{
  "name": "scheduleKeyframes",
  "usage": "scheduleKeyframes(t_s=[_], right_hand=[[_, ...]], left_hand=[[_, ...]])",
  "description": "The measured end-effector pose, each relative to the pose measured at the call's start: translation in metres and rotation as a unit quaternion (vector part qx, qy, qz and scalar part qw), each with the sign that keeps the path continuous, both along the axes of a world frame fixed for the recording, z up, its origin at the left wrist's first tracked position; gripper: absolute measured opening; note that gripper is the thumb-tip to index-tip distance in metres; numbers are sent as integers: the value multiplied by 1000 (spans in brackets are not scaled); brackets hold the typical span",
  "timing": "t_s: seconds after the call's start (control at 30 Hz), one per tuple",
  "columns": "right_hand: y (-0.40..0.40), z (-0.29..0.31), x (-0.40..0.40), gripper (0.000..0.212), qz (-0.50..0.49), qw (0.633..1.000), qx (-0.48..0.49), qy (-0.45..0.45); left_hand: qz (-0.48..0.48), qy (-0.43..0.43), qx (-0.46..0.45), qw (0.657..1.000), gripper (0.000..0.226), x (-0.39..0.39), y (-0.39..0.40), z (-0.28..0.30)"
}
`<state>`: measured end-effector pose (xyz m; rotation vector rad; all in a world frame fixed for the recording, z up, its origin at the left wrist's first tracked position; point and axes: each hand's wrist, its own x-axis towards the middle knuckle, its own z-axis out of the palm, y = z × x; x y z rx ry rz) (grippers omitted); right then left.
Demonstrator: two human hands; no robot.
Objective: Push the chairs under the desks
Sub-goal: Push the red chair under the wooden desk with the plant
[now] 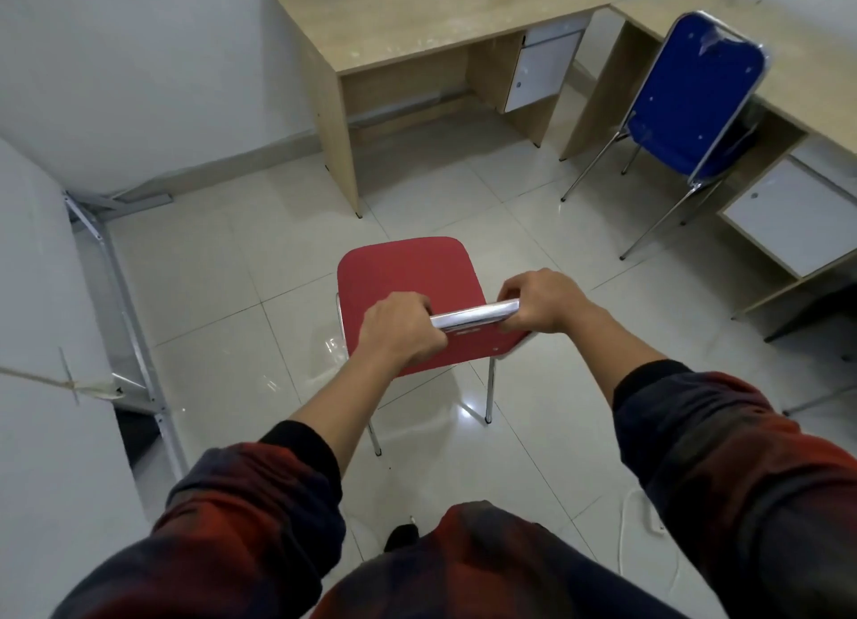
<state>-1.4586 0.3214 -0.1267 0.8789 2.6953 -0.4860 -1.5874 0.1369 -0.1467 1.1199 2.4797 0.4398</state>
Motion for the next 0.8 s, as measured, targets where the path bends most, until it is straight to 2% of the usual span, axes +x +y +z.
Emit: scheduleKeyframes(t_s=[0.07,0.13,0.2,0.37,0.53,0.8], right_hand=[[-5,-8,9,47,-12,1000,-2,-7],[-17,-16,9,48,-27,1000,-5,6],[-29,-19,-2,57,-33,999,-8,28],[-43,-20,-39,43,-28,998,-23,46],[-47,-22,-71,45,-15,997,-56,59],[-17,-15,-76,47,-9,997,-68,43]], left_hand=[[-22,1,-6,1000,33,4,-3,-6],[-43,17,-13,999,33,-7,-9,-12],[-54,13,-17,998,34,-30,-12,-16],[-61,14,-43,997,33,-84,-18,-16],[-69,33,-70,995,30,-121,-19,-16],[-58,48,-57,996,26,-117,5,-16]])
